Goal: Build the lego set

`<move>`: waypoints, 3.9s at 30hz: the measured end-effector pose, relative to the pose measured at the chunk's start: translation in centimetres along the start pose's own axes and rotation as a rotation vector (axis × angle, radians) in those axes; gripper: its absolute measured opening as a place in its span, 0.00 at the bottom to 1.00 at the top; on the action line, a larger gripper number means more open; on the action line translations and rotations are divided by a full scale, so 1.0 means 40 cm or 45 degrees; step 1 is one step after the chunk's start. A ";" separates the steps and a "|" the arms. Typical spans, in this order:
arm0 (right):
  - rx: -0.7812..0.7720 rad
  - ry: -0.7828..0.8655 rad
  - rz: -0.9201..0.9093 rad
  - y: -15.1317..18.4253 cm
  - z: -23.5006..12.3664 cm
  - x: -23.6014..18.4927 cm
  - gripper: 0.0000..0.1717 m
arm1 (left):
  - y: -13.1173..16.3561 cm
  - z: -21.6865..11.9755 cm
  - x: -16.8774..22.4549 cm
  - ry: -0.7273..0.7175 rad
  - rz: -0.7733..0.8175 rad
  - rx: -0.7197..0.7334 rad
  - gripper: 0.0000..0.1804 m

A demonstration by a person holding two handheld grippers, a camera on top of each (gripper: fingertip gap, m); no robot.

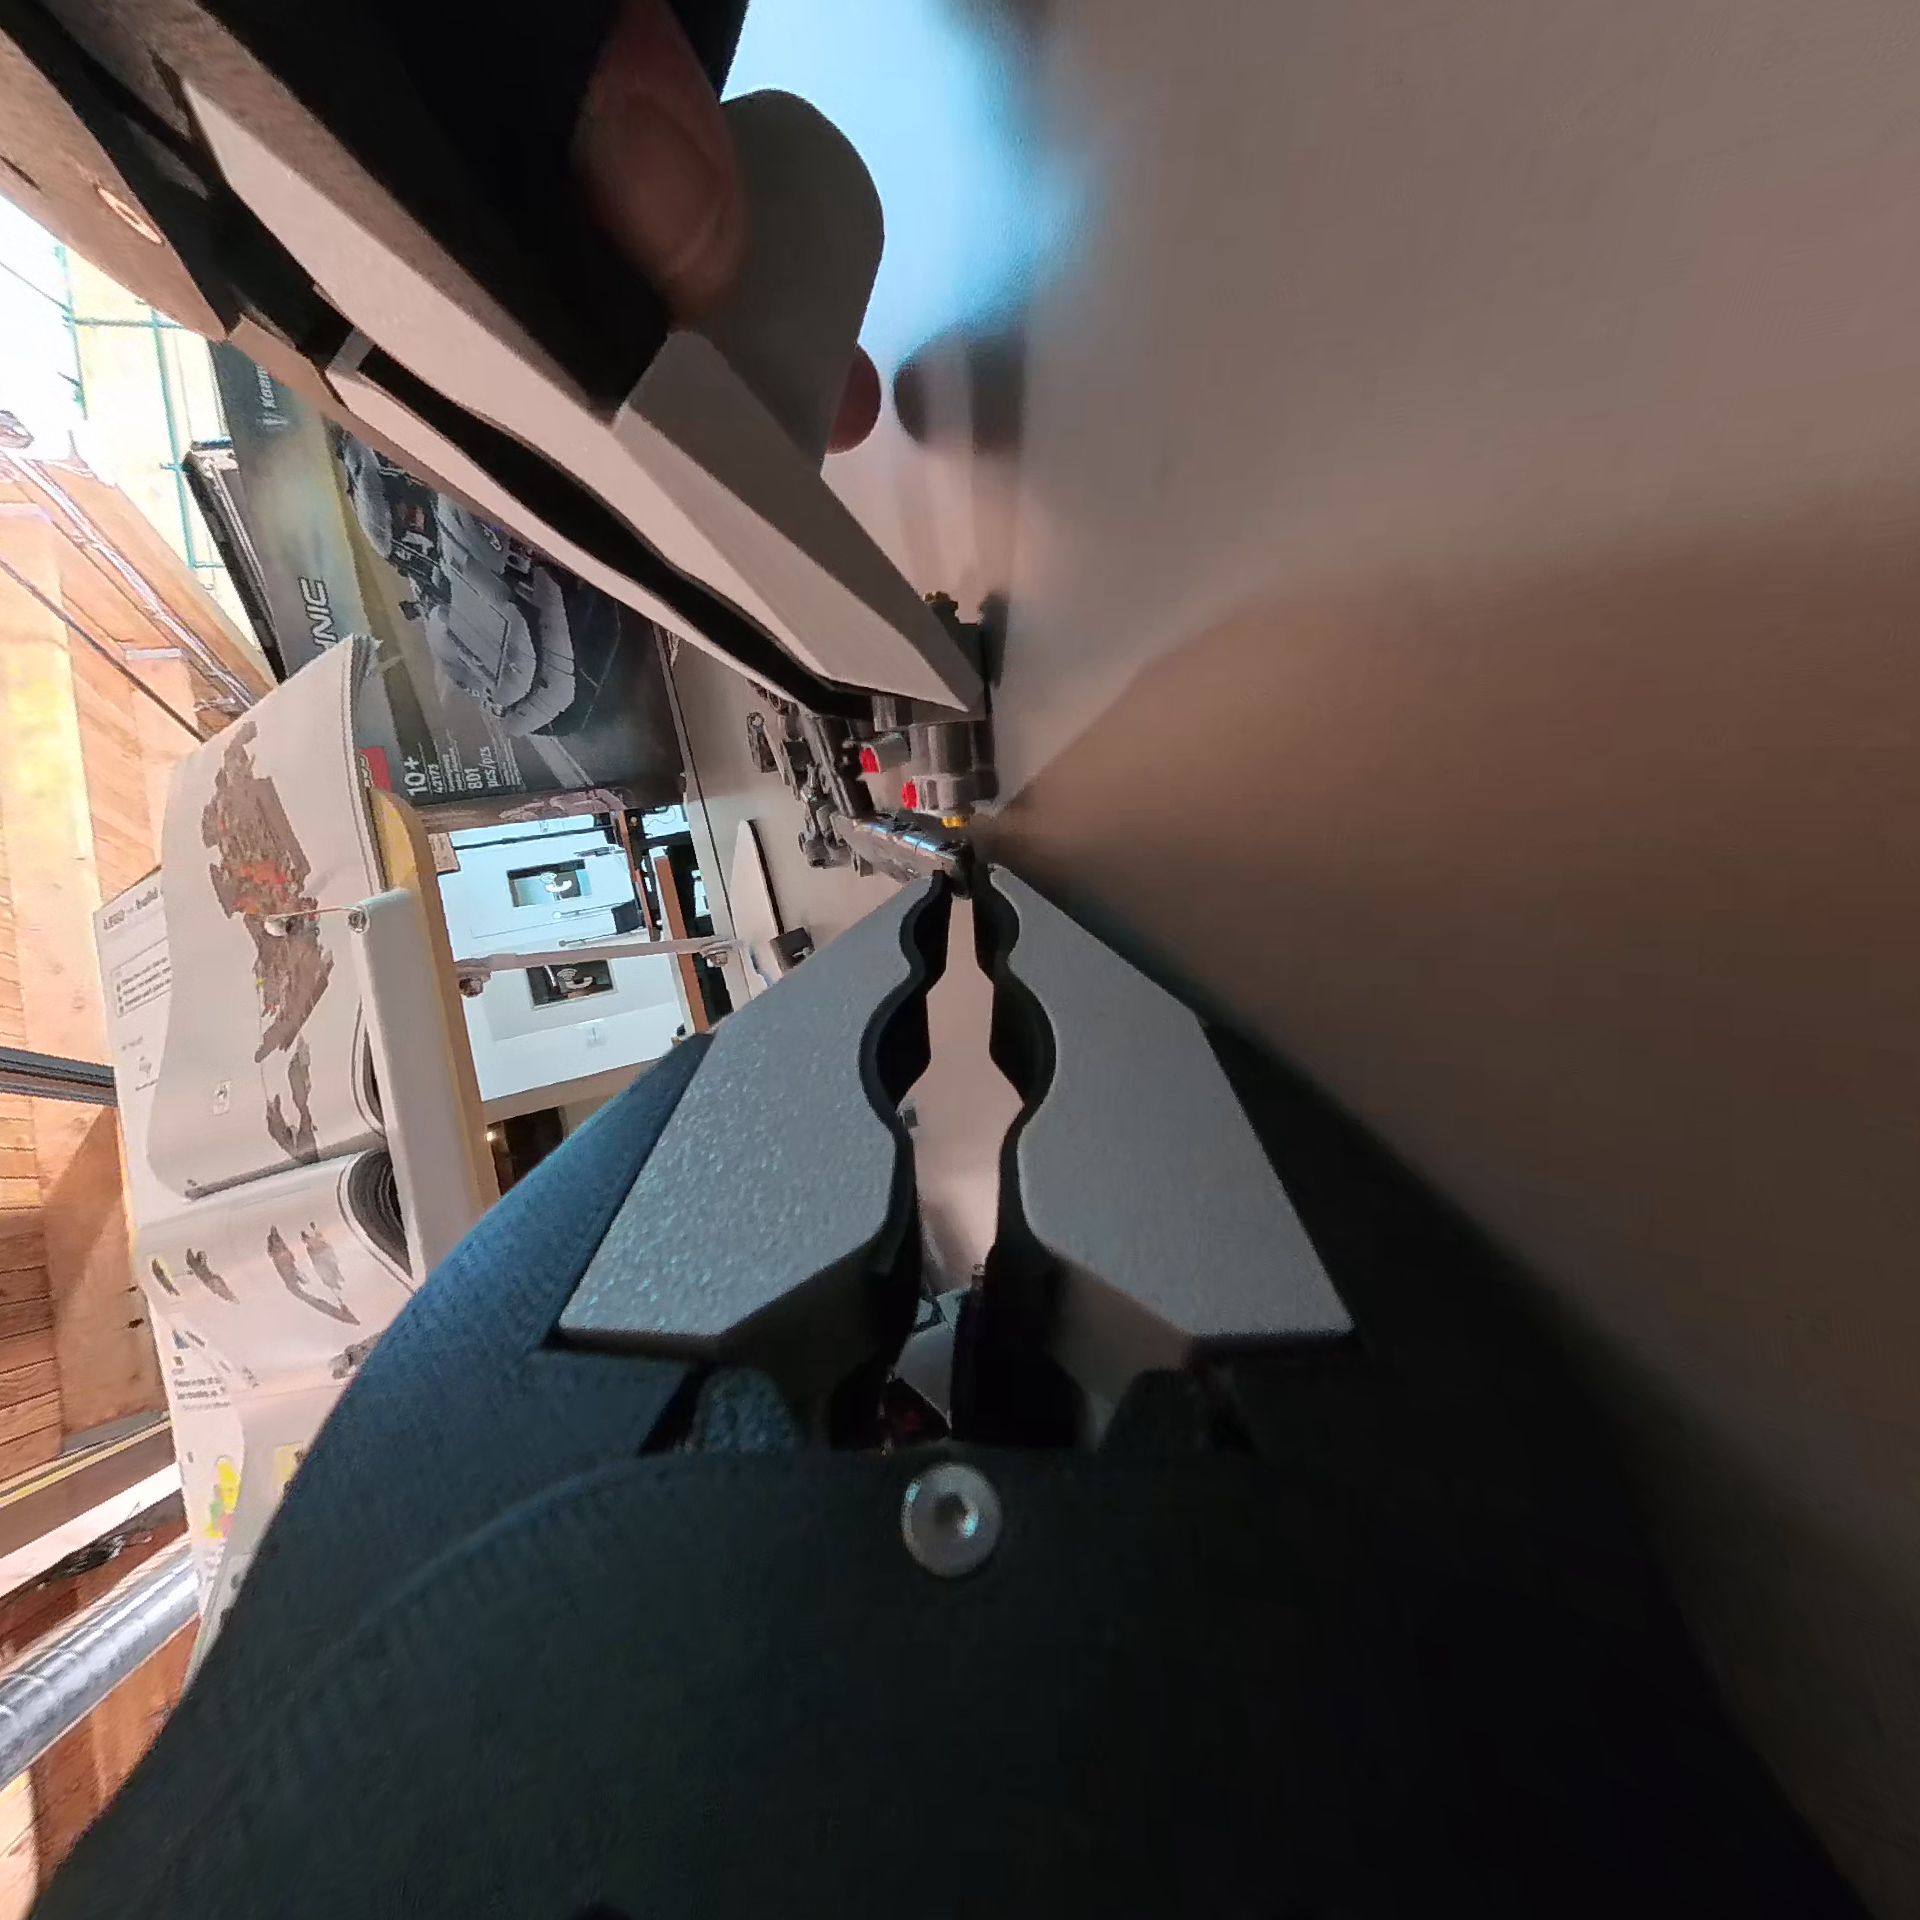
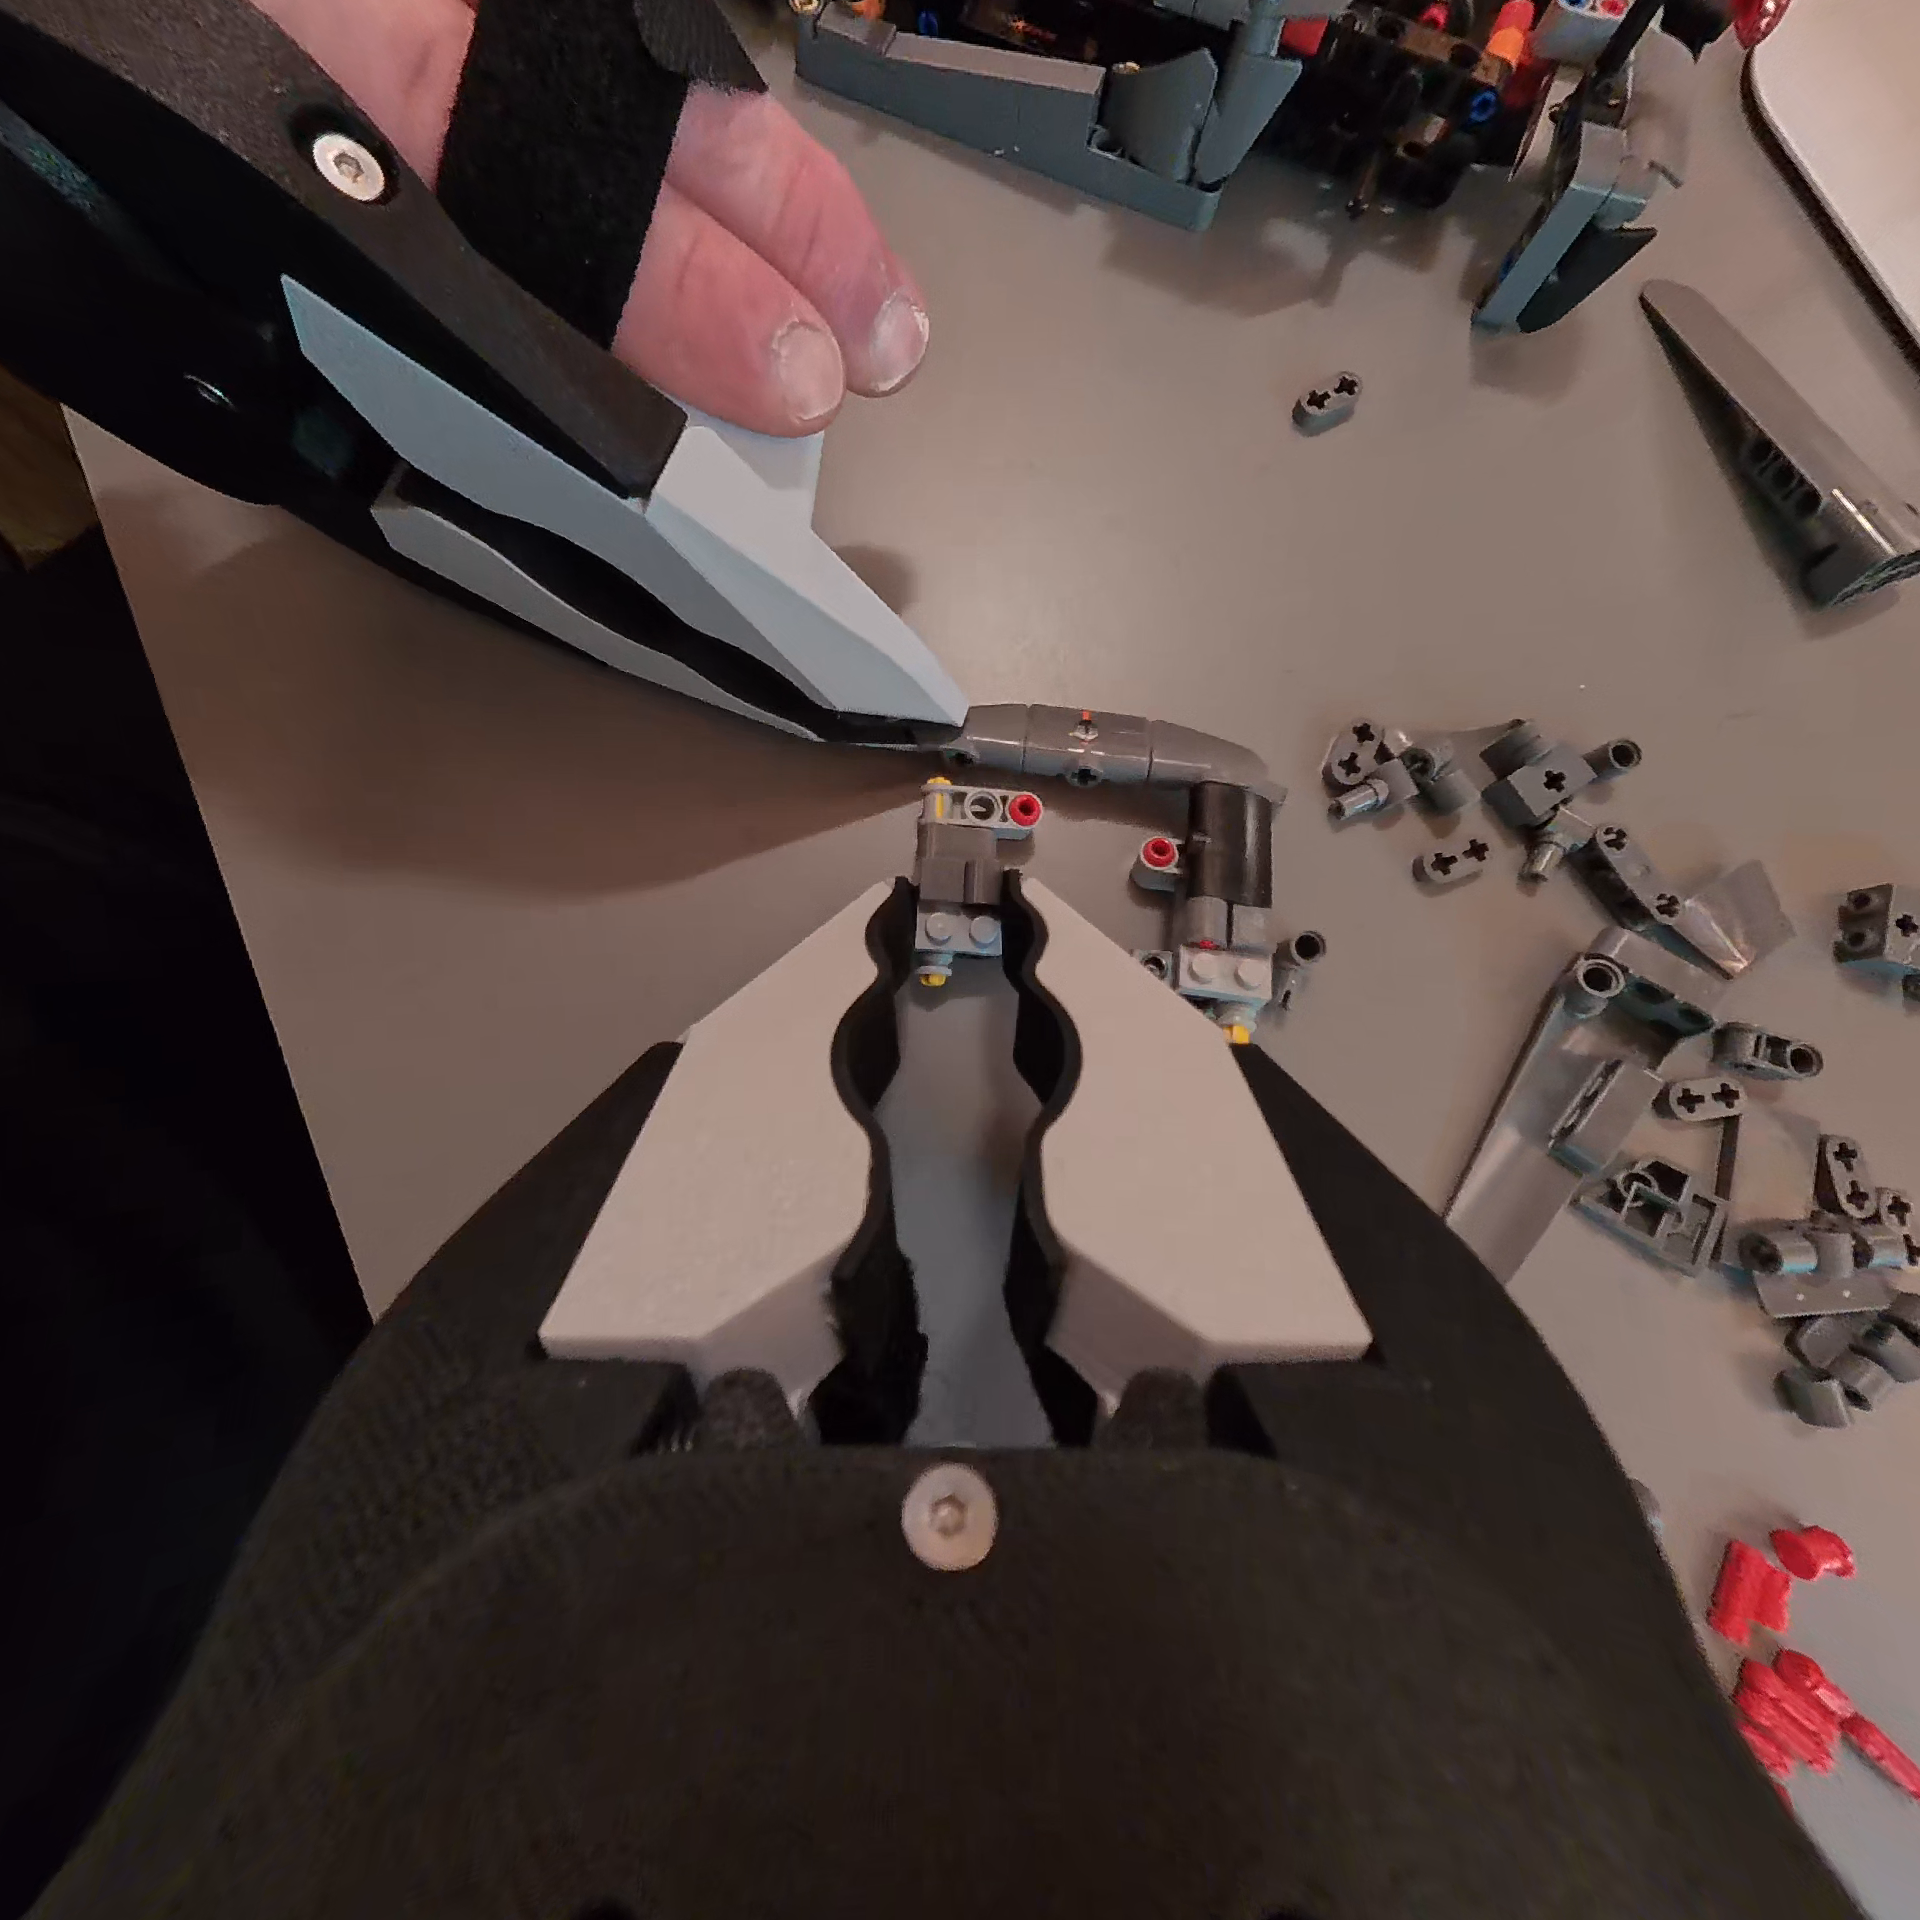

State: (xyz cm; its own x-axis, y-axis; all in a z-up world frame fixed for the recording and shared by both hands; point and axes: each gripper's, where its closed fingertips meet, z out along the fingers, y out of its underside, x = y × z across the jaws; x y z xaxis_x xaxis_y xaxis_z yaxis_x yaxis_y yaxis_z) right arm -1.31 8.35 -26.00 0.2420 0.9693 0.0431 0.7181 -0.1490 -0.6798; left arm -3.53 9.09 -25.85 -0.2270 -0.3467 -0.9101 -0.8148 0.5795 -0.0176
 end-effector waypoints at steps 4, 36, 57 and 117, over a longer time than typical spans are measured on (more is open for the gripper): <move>-0.013 0.009 -0.008 0.009 -0.008 0.005 0.08 | 0.005 -0.001 -0.008 -0.013 0.005 -0.017 0.01; 0.125 0.226 -0.026 0.028 -0.196 0.096 0.18 | 0.047 -0.032 -0.047 -0.016 -0.251 0.055 0.12; 0.028 0.517 -0.184 0.104 -0.283 0.407 0.19 | 0.089 0.034 -0.147 -0.136 -0.548 0.000 0.00; 0.255 0.996 -0.432 0.029 -0.241 0.639 0.18 | 0.131 0.036 -0.189 -0.186 -0.843 0.058 0.02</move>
State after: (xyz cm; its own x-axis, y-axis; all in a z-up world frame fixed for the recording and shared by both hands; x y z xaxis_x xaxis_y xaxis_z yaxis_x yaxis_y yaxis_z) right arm 11.99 31.07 -18.64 0.4671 0.5321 0.7062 0.7222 0.2313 -0.6519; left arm -5.29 15.81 -19.67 0.3893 -0.5376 -0.7479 -0.7332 0.3106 -0.6049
